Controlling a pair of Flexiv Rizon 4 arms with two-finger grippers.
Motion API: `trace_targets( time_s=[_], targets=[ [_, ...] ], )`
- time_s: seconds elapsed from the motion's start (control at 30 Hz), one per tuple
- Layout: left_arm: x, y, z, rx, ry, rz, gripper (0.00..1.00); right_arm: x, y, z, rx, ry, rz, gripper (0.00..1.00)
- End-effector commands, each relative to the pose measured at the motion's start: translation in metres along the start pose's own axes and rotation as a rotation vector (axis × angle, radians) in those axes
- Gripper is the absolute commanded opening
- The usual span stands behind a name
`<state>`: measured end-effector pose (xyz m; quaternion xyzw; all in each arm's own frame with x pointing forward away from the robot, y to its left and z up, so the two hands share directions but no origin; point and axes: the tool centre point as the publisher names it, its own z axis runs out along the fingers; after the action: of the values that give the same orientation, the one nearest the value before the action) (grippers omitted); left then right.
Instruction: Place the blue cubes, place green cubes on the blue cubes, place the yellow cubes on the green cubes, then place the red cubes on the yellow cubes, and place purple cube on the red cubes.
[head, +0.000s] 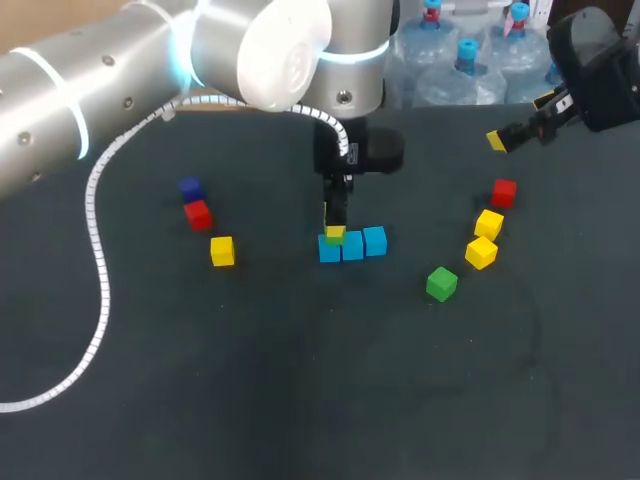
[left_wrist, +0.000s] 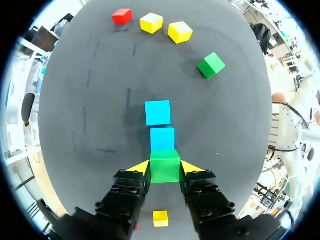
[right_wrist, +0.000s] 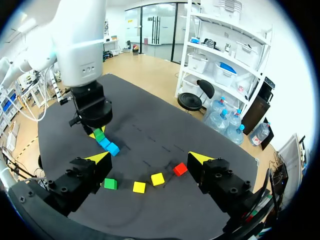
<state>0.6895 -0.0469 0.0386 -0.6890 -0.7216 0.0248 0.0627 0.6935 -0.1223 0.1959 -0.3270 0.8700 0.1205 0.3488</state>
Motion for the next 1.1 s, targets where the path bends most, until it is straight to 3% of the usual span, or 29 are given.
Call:
trace_targets(
  time_s=[0.03, 1.1],
  targets=[
    [-0.0026, 0.0038, 0.0013, 0.008, 0.008, 0.002, 0.0, 0.0011, 0.0022, 0.0006, 0.011, -0.004, 0.001, 1.0],
    [-0.0018, 0.0045, 0.003, 0.011, 0.014, 0.004, 0.0, 0.0011, 0.0022, 0.0006, 0.011, -0.004, 0.001, 1.0]
  ],
)
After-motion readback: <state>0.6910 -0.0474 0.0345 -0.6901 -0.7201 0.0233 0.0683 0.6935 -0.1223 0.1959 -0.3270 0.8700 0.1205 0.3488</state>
